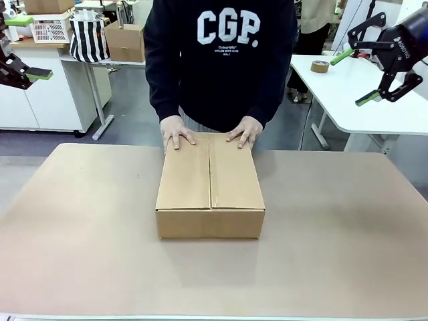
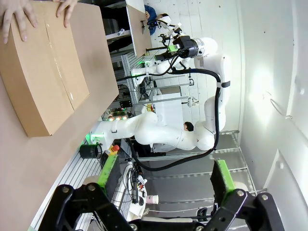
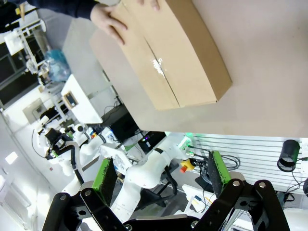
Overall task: Pack the gift set into the box.
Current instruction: Press and hold the closed box until the human finishes sealing it.
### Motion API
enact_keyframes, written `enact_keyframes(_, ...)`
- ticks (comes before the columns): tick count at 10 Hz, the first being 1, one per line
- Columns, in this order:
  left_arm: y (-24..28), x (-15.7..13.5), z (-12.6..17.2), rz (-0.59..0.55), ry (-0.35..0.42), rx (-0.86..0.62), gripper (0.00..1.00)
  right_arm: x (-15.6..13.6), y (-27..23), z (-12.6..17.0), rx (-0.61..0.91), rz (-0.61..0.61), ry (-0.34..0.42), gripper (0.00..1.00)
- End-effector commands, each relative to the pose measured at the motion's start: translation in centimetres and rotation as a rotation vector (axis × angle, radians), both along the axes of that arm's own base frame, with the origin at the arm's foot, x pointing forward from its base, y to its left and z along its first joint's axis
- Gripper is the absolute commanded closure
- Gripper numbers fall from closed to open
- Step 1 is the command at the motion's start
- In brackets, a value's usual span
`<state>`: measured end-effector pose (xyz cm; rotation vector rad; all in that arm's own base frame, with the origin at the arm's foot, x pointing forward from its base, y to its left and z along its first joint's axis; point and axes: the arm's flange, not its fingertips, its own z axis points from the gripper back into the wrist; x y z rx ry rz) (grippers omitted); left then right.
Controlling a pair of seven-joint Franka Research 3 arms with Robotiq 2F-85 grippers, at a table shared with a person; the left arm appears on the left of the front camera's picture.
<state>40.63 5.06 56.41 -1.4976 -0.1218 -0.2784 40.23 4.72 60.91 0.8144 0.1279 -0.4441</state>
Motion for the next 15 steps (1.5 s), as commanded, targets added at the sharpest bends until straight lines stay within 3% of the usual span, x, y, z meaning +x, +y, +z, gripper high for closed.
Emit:
enact_keyframes(1, -0.02, -0.2, -0.02, -0.002, -0.005, 0.003, 0.0, 0.01, -0.15, 0.21, -0.012, 0.004, 0.005, 0.0)
enact_keyframes(15, -0.02, -0.2, -0.02, -0.002, -0.005, 0.003, 0.0, 0.01, -0.15, 0.21, -0.012, 0.004, 0.005, 0.0)
